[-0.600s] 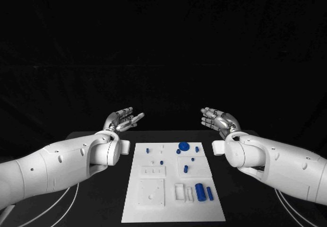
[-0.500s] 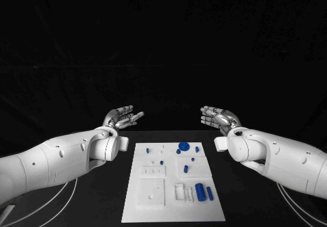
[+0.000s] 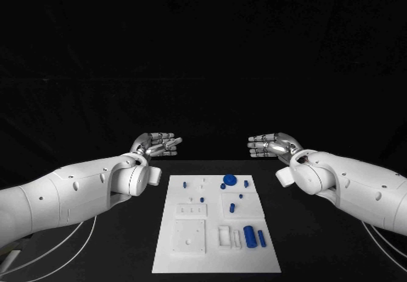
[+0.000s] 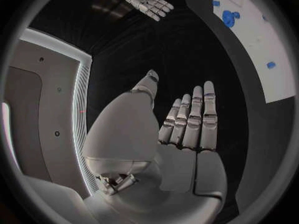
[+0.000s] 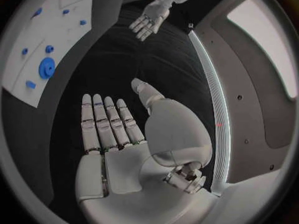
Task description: Assemble the parts on the task board
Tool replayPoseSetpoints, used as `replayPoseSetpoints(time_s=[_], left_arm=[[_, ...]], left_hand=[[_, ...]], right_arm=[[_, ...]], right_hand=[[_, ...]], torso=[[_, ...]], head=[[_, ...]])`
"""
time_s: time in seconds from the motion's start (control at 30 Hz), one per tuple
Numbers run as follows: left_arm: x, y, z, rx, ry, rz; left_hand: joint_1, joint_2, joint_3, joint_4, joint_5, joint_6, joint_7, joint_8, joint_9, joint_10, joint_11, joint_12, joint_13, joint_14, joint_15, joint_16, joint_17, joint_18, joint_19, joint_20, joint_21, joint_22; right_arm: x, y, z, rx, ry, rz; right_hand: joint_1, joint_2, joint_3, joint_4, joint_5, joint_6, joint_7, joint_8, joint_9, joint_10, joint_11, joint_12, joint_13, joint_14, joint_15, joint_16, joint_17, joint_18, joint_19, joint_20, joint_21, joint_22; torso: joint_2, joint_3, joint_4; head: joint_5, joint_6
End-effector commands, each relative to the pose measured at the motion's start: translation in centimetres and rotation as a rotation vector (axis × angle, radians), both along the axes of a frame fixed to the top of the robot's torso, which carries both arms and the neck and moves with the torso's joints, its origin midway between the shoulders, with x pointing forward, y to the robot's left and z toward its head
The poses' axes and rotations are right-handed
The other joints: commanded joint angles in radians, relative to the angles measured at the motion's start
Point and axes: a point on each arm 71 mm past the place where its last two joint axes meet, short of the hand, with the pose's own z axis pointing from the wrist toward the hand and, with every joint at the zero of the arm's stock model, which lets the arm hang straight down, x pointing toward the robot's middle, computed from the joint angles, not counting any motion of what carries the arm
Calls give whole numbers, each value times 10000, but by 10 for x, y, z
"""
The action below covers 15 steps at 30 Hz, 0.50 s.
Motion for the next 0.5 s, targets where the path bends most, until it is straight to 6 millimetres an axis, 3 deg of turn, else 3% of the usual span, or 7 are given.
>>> replayPoseSetpoints(time_s=[0.03,0.07,0.1,0.27,0.37,0.4,0.5], left_arm=[[-2,-2,5,-94,-303,-290],[-3,-2,5,-103,-309,-312],[-4,-2,6,-126,-303,-369],[-10,-3,11,-205,-260,-643],[-15,-4,13,-308,-216,-891],[-17,-4,15,-351,-202,-983],[-22,-6,17,-447,-162,-1190]], left_hand=[[-44,233,-71,-368,37,439,1,-21,22,854,-17,28,35,737,-2,59,62,-234,536,-427,277,96],[-116,365,-141,-597,14,633,6,-40,18,1222,-39,-36,16,1014,-92,-30,51,-535,783,-720,421,144],[-219,496,-278,-973,36,783,11,-38,24,1390,-62,13,37,1346,-188,-168,57,-984,914,-1090,520,161],[-180,687,-384,-1381,34,1208,8,-1,51,1930,-134,34,49,2160,-418,-63,199,-1148,1436,-1484,938,339],[-142,741,-454,-1584,37,1087,-2,-11,44,1912,-161,34,49,2594,-565,-17,323,-1143,1850,-1698,1345,545],[-121,752,-474,-1643,36,1033,-23,-13,42,1894,-175,34,49,2737,-616,0,377,-1127,2007,-1763,1515,637],[-159,809,-598,-1819,35,986,-55,-11,43,1851,-215,35,49,3129,-745,16,598,-1170,2112,-1927,2056,983]], right_arm=[[-1,10,4,-2906,-1552,1349],[0,11,5,-3316,-1795,1435],[0,12,6,-3874,-2125,1548],[0,20,12,-5688,-3209,1876],[-1,27,16,-6815,-3717,2118],[-1,30,17,-7201,-3878,2196],[-1,37,18,-8089,-4205,2372]], right_hand=[[89,-134,555,-618,368,2393,-282,169,108,2159,-387,86,68,2298,-477,150,102,277,1829,-431,173,81],[19,-164,701,-666,353,2556,-322,147,104,2412,-468,82,76,2677,-617,107,104,272,2138,-562,221,85],[-37,-230,867,-739,336,2734,-366,151,112,2626,-552,80,74,3108,-786,108,129,261,2501,-730,291,99],[14,-388,609,-809,362,3248,-475,198,144,3250,-917,94,79,5601,-1682,767,640,437,4571,-1586,1427,593],[-42,-511,256,-759,605,3118,-535,154,114,2959,-907,94,79,6200,-1794,683,963,318,4903,-1866,1796,811],[-17,-536,67,-731,657,3134,-557,160,119,3002,-967,89,78,6482,-1915,1178,1276,415,5350,-1978,2117,978],[83,-492,-377,-679,683,3166,-580,156,116,3040,-997,86,78,6408,-1971,2426,2373,634,5536,-1914,2680,1396]], torso=[[55,-29,14],[73,-33,26],[103,-35,44],[260,-54,115],[397,-57,161],[452,-61,184],[576,-65,246]], head=[[26,-35],[20,-16],[6,-12],[-16,35],[-40,180],[-69,238],[-141,303]])
